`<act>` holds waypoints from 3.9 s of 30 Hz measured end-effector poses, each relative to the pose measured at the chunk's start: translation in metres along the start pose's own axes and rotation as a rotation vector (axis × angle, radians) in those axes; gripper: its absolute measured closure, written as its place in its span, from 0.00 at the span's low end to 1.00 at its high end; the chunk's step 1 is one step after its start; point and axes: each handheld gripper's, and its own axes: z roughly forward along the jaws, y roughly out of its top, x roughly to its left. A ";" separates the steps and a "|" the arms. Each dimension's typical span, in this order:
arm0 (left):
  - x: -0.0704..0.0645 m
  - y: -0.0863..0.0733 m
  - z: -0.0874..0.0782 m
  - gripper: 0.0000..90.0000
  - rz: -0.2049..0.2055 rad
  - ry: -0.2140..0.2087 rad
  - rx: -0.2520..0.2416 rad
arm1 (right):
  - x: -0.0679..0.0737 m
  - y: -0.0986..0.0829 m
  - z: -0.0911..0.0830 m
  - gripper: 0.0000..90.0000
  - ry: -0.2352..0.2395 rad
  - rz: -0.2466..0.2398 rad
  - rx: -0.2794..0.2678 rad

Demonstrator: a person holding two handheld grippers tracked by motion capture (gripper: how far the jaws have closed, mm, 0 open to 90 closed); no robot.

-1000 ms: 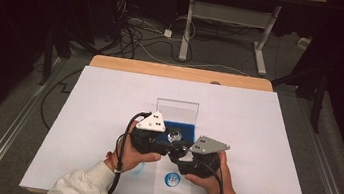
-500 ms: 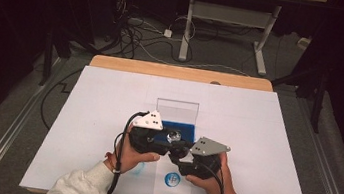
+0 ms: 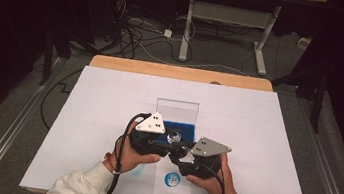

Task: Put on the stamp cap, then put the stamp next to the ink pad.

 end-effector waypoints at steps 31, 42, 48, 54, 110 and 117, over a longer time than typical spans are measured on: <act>-0.002 0.002 -0.014 0.61 0.041 0.068 0.018 | -0.012 -0.008 -0.009 0.24 -0.083 -0.029 0.065; 0.003 -0.004 -0.016 0.61 0.041 0.092 0.058 | -0.036 -0.003 -0.038 0.23 -0.211 0.003 0.010; 0.006 -0.006 -0.016 0.61 0.047 0.111 0.078 | -0.040 -0.001 -0.054 0.22 -0.287 -0.019 0.006; 0.006 -0.007 -0.017 0.61 0.056 0.121 0.086 | -0.045 -0.006 -0.073 0.22 -0.337 -0.017 0.004; 0.045 -0.008 -0.056 0.61 0.028 0.258 0.143 | -0.032 -0.072 -0.112 0.21 -0.458 0.035 0.035; 0.054 -0.003 -0.060 0.61 0.035 0.288 0.179 | -0.031 -0.073 -0.113 0.21 -0.456 0.033 0.043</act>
